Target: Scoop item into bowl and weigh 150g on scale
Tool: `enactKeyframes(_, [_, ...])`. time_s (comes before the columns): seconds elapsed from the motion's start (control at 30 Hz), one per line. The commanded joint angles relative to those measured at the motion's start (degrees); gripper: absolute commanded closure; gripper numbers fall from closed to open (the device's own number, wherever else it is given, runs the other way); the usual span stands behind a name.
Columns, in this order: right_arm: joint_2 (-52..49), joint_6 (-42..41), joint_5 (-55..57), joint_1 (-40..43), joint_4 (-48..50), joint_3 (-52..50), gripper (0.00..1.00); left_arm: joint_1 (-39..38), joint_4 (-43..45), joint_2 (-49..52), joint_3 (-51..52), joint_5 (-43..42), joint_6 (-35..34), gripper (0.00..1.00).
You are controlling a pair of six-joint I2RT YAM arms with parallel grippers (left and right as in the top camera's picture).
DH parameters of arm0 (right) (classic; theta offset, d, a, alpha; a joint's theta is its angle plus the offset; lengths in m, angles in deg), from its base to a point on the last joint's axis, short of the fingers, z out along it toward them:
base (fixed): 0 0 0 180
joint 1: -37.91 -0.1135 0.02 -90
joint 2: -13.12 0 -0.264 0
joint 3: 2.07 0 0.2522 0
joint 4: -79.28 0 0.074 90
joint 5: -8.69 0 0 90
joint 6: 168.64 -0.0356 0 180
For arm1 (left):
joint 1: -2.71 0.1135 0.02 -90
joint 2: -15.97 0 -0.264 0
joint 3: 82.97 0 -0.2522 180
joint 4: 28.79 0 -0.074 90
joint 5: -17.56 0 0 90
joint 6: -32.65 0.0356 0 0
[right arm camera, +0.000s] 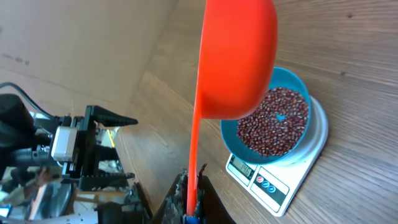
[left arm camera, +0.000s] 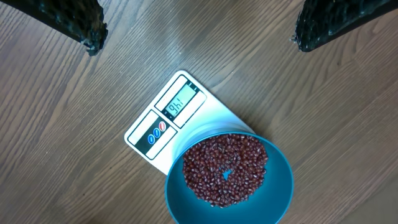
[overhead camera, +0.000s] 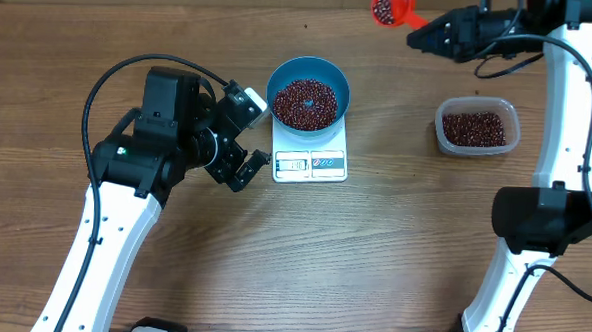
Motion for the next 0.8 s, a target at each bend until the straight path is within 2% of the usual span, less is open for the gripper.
enactKeyframes(0.0, [1.1,-0.5,3.9,-3.5,0.3,1.0,0.96,0.3,-0.1,-0.9,-0.9,-0.8,-0.6,0.01])
enactKeyframes(0.37, [1.1,-4.9,22.2,-14.2,2.4,1.0,0.96,0.3,-0.1,-0.9,-0.9,-0.8,-0.6,0.00])
enactKeyframes(0.77, [1.1,-6.0,38.8,-20.5,5.2,1.0,0.96,0.3,-0.1,-0.9,-0.9,-0.8,-0.6,0.00])
